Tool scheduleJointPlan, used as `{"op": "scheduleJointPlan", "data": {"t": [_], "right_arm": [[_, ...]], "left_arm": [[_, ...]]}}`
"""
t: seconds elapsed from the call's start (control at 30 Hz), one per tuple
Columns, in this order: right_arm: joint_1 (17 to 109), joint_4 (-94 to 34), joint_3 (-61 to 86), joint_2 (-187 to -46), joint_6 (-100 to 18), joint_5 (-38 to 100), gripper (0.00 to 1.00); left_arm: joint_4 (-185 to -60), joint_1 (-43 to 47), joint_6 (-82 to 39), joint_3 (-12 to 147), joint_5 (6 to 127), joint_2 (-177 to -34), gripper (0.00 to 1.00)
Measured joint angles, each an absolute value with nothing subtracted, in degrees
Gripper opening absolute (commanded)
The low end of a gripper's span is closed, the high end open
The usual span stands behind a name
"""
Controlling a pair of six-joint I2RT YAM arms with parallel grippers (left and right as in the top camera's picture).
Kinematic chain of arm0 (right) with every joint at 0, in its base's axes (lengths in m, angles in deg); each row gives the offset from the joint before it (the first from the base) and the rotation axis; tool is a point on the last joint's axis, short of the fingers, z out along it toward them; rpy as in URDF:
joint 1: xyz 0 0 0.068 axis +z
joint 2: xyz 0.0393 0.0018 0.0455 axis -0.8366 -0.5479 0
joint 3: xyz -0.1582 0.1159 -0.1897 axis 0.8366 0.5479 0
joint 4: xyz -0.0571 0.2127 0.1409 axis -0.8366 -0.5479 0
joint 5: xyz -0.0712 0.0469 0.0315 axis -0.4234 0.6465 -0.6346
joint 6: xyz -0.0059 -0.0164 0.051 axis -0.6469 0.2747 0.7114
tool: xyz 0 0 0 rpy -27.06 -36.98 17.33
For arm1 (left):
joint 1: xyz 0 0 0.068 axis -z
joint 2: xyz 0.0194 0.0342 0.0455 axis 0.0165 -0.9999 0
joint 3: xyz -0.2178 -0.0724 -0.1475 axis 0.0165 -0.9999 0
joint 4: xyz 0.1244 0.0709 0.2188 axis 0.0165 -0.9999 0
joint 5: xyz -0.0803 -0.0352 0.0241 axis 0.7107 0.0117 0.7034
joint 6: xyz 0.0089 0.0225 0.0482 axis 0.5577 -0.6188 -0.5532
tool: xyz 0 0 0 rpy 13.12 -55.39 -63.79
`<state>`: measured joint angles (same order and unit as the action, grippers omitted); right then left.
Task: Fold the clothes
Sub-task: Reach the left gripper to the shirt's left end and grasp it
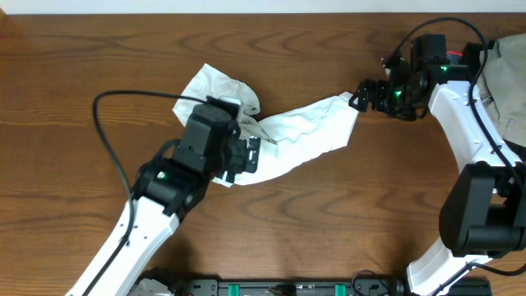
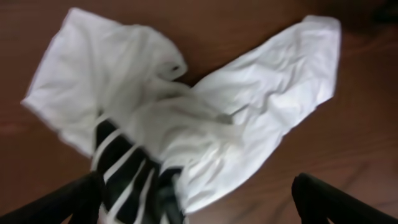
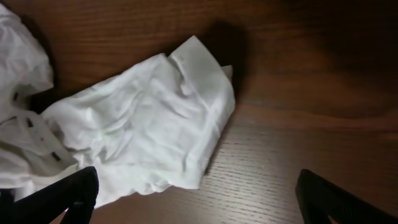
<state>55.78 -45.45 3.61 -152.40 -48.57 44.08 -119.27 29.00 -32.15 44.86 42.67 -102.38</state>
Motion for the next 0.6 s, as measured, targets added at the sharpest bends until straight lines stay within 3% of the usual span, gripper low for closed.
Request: {"op": "scheduleJointPlan", "data": {"t": [0.2,0.6], "right_arm": [[55.78,-45.43,3.61,-152.40,-48.57,43.51,0.99],[55.78,-45.21,3.61,-152.40,-48.57,42.79,0.99]], "left_arm": [[-116.49,33.90,-32.33,44.90,41.58,-109.37,0.98],[-112.60,43.40,-33.44,44.90,24.90,-124.19,0.98]]}}
